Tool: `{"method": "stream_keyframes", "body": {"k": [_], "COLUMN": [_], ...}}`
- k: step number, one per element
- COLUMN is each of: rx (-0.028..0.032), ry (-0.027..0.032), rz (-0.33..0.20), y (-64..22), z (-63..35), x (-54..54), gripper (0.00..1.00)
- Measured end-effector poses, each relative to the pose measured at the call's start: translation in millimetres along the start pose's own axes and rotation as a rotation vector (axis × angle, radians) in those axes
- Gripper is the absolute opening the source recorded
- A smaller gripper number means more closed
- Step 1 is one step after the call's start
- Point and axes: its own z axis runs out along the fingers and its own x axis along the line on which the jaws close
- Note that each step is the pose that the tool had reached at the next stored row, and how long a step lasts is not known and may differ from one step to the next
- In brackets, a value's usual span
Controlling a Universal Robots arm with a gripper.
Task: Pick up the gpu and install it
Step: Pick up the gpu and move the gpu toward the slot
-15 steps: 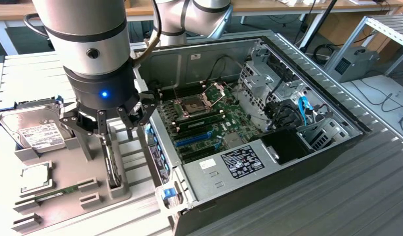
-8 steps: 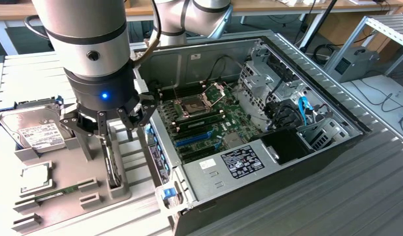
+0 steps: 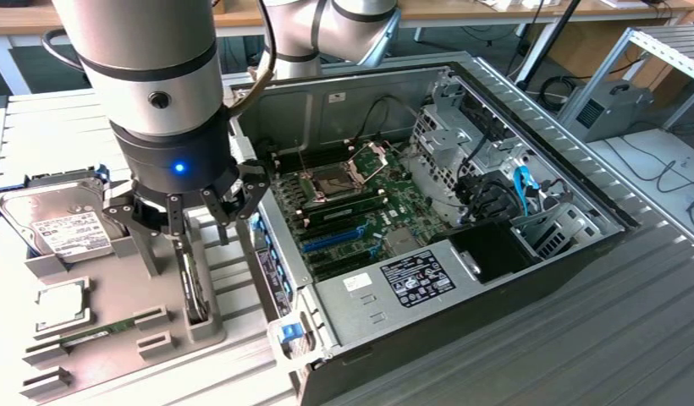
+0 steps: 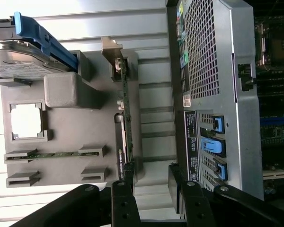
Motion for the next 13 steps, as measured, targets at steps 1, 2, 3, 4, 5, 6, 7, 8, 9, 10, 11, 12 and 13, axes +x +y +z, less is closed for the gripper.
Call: {"method": "stream_keyframes", "body": {"k": [1, 2, 3, 4, 5, 6, 7, 8, 9, 10, 11, 12, 13], "rx": [-0.0001, 0.0000, -0.0001, 0.0000, 0.0000, 0.0000, 0.0000, 0.0000, 0.0000, 0.0000, 0.0000, 0.0000, 0.0000], "ry": [-0.0001, -0.0001, -0.0001, 0.0000, 0.0000, 0.0000, 0.0000, 0.0000, 0.0000, 0.0000, 0.0000, 0.0000, 0.0000], "rz": [0.000, 0.000, 0.000, 0.000, 0.000, 0.000, 0.000, 0.000, 0.000, 0.000, 0.000, 0.000, 0.000], "y": [0.0, -0.1, -0.1, -0.1, -0.1, -0.2, -0.2, -0.2, -0.3, -0.3, -0.3, -0.3, -0.3], "z": [0.3, 0.6, 1.0, 1.2, 1.6, 1.9, 2.2, 2.5, 3.0, 3.3, 3.5, 3.9, 4.2], "x": [0.2, 0.4, 0.6, 0.8, 0.9, 1.1, 1.3, 1.4, 1.6, 1.8, 1.9, 2.1, 2.1], "gripper": [0.42, 0.42, 0.42, 0.42, 0.42, 0.42, 0.42, 0.42, 0.42, 0.42, 0.42, 0.42, 0.42]}}
